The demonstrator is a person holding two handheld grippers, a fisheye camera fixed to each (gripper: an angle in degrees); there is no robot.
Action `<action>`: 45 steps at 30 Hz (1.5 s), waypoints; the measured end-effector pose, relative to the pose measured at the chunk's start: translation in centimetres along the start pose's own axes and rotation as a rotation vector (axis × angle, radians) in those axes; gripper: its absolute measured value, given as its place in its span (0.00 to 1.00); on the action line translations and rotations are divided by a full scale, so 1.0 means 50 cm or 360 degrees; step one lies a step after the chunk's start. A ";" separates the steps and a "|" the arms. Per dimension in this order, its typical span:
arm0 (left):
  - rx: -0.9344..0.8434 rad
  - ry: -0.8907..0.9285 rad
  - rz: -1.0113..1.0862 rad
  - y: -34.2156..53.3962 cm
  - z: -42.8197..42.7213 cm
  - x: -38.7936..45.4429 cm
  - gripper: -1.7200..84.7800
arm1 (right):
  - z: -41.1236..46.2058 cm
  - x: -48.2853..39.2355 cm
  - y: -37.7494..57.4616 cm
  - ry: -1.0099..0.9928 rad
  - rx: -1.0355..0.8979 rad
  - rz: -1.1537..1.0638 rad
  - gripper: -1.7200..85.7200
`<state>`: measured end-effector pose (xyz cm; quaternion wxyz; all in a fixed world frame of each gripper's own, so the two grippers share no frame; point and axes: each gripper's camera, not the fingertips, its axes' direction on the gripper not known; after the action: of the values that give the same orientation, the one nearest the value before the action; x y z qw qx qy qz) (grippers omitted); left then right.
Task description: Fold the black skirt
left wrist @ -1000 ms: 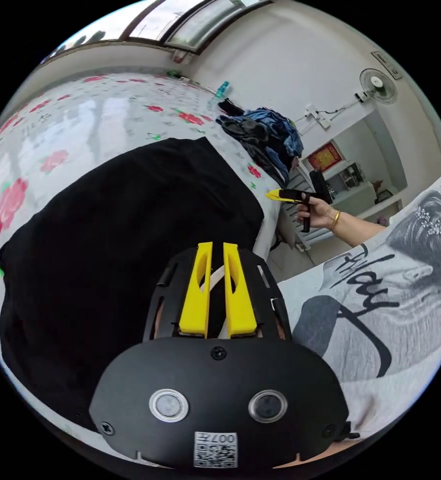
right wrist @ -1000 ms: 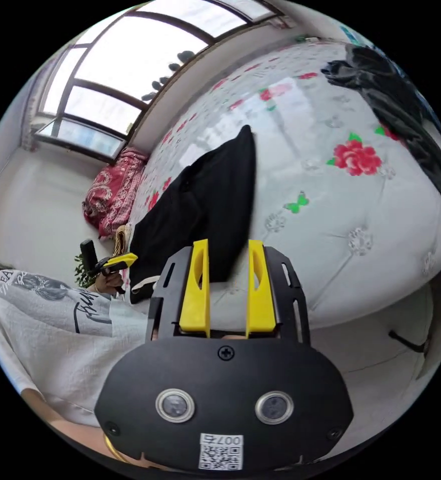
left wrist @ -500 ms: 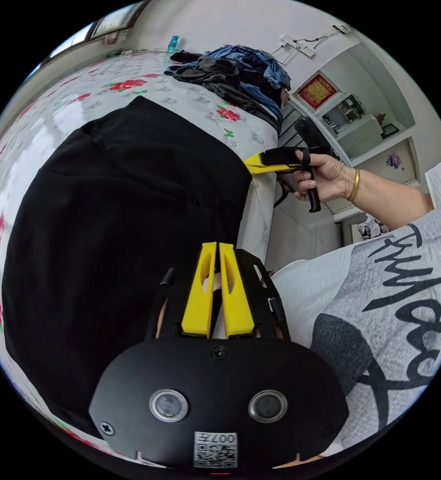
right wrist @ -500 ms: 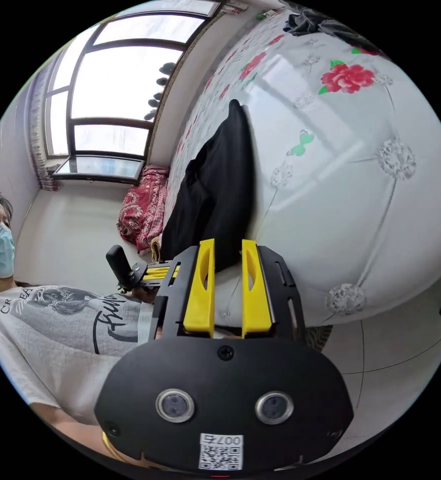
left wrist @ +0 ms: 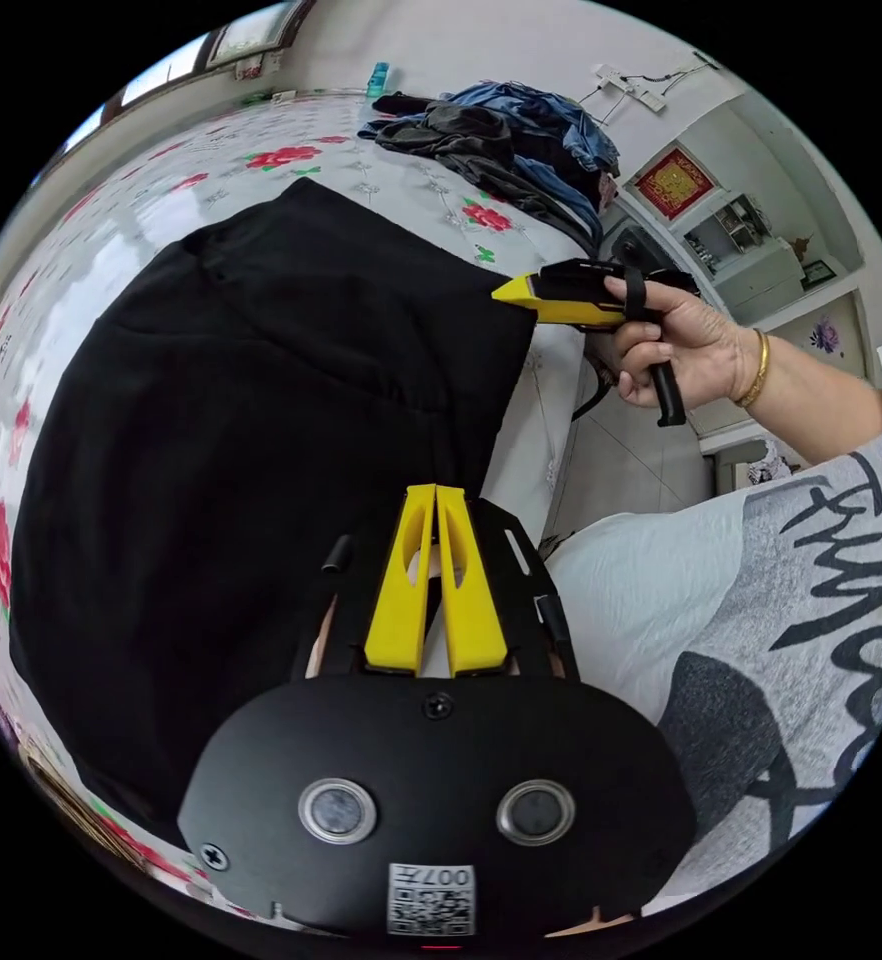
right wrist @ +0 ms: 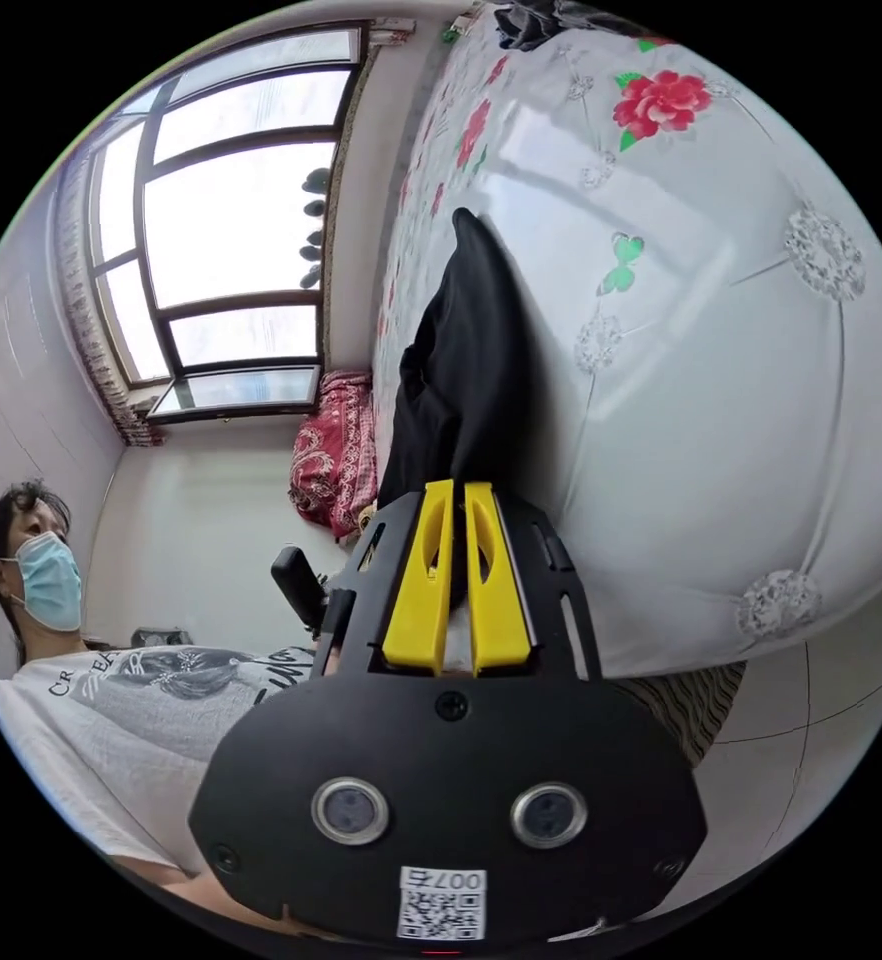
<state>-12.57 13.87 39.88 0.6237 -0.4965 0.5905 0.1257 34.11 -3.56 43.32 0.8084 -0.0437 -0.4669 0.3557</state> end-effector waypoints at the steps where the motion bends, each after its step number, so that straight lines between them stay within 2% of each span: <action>1: -0.0002 -0.0012 0.0001 0.002 0.002 0.001 0.01 | 0.000 -0.004 -0.006 -0.0016 0.0002 0.0010 0.02; 4: -0.0004 -0.0080 0.0027 0.015 0.011 0.007 0.01 | 0.037 -0.075 -0.055 0.0010 -0.0096 -0.0102 0.02; 7: 0.0042 -0.0135 0.0028 0.038 0.014 0.010 0.01 | 0.162 -0.219 -0.115 0.0191 -0.0426 -0.0459 0.02; 10: 0.0123 -0.0212 -0.0008 0.075 0.008 0.010 0.01 | 0.376 -0.377 -0.089 0.0461 -0.0970 -0.0987 0.02; 12: 0.0180 -0.0225 -0.0063 0.114 0.006 0.006 0.01 | 0.561 -0.437 0.021 0.0609 -0.1547 -0.1394 0.02; 13: 0.0194 -0.0217 -0.0082 0.125 0.007 0.005 0.01 | 0.601 -0.437 0.052 0.0642 -0.1680 -0.1468 0.02; 15: 0.0286 -0.0162 -0.0171 0.175 0.014 0.000 0.01 | 0.733 -0.395 0.166 0.0799 -0.2154 -0.1658 0.02; 18: 0.0409 -0.0092 -0.0253 0.225 0.017 -0.009 0.01 | 0.837 -0.291 0.261 0.0957 -0.2558 -0.1640 0.02; 21: 0.0465 -0.0005 -0.0290 0.258 0.016 -0.027 0.01 | 0.874 -0.223 0.338 0.1101 -0.2718 -0.1744 0.02; 24: 0.0493 0.0054 -0.0297 0.278 0.011 -0.040 0.01 | 0.880 -0.205 0.385 0.1163 -0.2753 -0.1870 0.03; 29: 0.0474 0.0137 -0.0302 0.298 0.001 -0.042 0.01 | 0.870 -0.168 0.402 0.1086 -0.2735 -0.1804 0.05; 34: 0.0402 0.0333 -0.0171 0.325 -0.001 -0.033 0.01 | 0.805 -0.195 0.402 0.0843 -0.2447 -0.1773 0.10; 39: 0.0445 0.0326 -0.0066 0.357 -0.035 -0.005 0.01 | 0.671 -0.245 0.356 0.0398 -0.1873 -0.1686 0.12; 40: 0.0455 0.0306 -0.0066 0.361 -0.043 -0.005 0.01 | 0.658 -0.247 0.352 0.0424 -0.1807 -0.1714 0.12; 45: 0.0579 -0.0045 -0.0293 0.378 -0.134 -0.034 0.02 | 0.567 -0.201 0.232 0.1207 -0.1032 -0.1876 0.12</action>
<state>-31.17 18.45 33.74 0.7202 -0.4257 0.5468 -0.0334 2.51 -8.56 47.24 0.9158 -0.1413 -0.1849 -0.3273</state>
